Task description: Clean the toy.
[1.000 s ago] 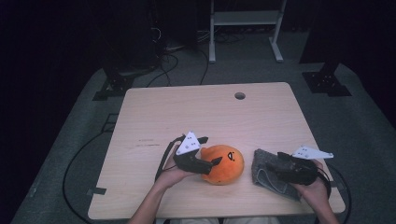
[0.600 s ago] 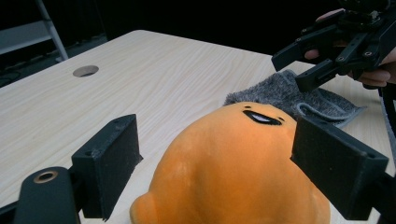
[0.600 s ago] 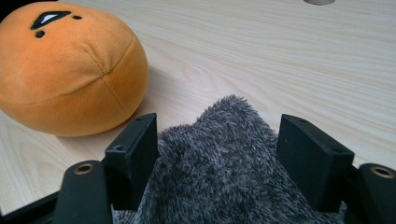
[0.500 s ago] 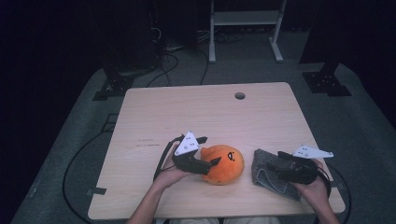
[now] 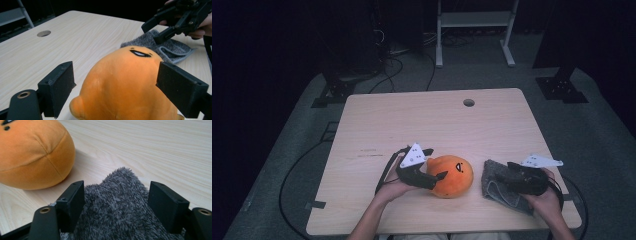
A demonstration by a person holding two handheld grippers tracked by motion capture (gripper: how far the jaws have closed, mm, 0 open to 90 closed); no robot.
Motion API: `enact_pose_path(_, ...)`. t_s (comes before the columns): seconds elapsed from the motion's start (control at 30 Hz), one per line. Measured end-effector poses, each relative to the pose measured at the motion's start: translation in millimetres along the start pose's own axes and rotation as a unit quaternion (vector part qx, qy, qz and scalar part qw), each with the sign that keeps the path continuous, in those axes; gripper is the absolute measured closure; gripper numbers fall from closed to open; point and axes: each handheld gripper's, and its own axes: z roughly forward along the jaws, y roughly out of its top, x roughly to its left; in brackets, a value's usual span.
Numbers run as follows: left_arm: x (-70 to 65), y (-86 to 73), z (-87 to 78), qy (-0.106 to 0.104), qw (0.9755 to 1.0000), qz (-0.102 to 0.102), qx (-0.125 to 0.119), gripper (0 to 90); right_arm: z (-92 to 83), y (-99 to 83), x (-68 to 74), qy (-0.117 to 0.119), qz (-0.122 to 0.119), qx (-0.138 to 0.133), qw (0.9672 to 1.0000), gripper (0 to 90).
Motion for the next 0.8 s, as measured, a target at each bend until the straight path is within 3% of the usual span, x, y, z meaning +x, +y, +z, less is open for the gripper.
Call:
enact_pose_path(0.2, 1.5, -3.3, -2.6, 0.001, 0.9998, 0.009, 0.016, 13.7, 10.0, -1.1, 2.1, -0.004, -0.013, 0.027, 0.9996, 29.6)
enact_pose_path(0.47, 4.1, -6.9, -2.5, -0.004, 0.9995, 0.006, 0.031, 13.7, 20.0, -1.2, 5.8, -0.004, -0.026, 0.045, 0.9986, 32.3)
enact_pose_path(0.6, 3.1, -8.7, -1.0, -0.012, 0.9991, 0.009, 0.041, 13.6, 26.1, -0.6, 8.1, -0.018, -0.031, 0.062, 0.9974, 36.8)
enact_pose_path(0.63, 2.8, -8.8, -1.4, -0.014, 0.999, 0.009, 0.042, 13.7, 30.9, -2.7, 8.0, -0.027, -0.038, 0.083, 0.9955, 38.3)
enact_pose_path(0.8, 2.6, -9.3, -2.7, -0.026, 0.9986, 0.008, 0.045, 13.6, 36.9, -6.0, 7.6, -0.028, -0.035, 0.103, 0.9937, 38.4)
